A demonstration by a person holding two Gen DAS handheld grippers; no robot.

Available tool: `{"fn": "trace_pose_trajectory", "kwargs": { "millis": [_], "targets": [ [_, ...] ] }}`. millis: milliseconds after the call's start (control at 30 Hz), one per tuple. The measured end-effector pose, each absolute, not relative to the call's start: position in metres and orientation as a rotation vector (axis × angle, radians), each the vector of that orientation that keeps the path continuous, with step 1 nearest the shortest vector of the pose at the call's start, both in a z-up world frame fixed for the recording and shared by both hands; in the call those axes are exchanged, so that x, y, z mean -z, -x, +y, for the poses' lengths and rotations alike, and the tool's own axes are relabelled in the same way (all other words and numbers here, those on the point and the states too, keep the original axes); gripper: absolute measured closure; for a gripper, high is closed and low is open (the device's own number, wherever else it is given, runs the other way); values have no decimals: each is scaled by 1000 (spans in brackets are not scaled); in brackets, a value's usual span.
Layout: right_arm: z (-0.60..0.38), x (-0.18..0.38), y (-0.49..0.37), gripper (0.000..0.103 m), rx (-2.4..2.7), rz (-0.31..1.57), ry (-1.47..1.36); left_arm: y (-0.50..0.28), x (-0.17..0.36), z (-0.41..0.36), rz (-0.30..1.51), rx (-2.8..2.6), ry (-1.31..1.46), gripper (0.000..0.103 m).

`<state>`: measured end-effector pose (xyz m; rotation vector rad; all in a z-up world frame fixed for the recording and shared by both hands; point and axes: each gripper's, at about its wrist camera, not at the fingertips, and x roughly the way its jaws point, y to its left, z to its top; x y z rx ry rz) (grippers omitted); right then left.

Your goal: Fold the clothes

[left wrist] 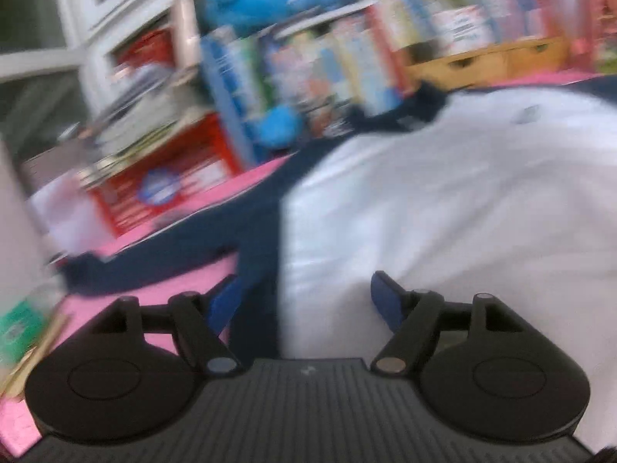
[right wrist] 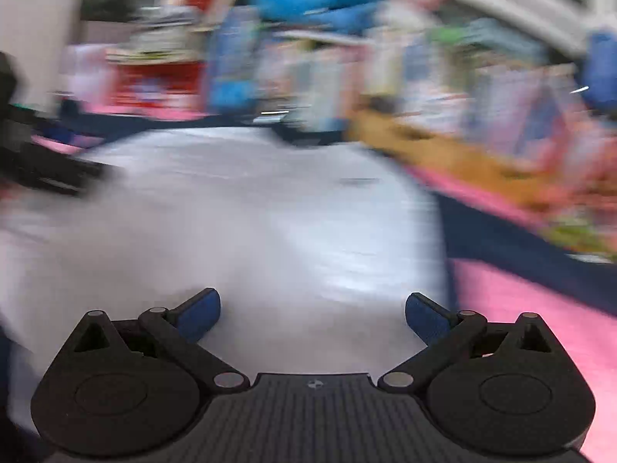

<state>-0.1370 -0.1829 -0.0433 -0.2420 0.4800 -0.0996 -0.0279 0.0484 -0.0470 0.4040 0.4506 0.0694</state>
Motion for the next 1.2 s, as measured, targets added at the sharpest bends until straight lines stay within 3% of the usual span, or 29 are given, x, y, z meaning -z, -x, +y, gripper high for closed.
{"fn": "trace_pose_trajectory", "kwargs": {
  "millis": [100, 267, 400, 567, 700, 833, 867, 933, 1000, 1067, 1100, 1200],
  "targets": [
    [-213, 45, 149, 1, 338, 439, 282, 26, 40, 58, 454, -92, -384, 36],
    [-211, 21, 157, 3, 313, 364, 250, 26, 1, 38, 422, 99, -315, 35],
    [-186, -9, 117, 2, 53, 408, 163, -13, -16, 21, 431, 176, -263, 35],
    [-171, -25, 31, 4, -213, 514, -81, -70, 1, 21, 507, 116, -250, 38],
    [-182, -10, -40, 18, -174, 601, -80, -99, 21, 31, 580, 39, -274, 40],
    [-235, 20, -72, 43, 17, 699, -50, -106, 24, 49, 613, 39, -202, 38],
    [-253, 22, -70, 43, 61, 682, -10, -107, 24, 51, 617, 43, -190, 38],
    [-301, 21, -74, 26, 197, 690, -20, -106, 24, 52, 618, 47, -186, 37],
    [-355, 21, -78, 16, 416, 704, -66, -106, 24, 53, 620, 50, -183, 37],
    [-391, 15, -83, 33, 717, 722, -18, -106, 23, 54, 621, 52, -180, 38],
    [-395, 10, -83, 47, 783, 725, 16, -106, 23, 54, 622, 52, -179, 37],
    [-379, -11, -72, 47, 561, 632, -77, -116, 14, 45, 631, 73, -197, 41]
  ]
}}
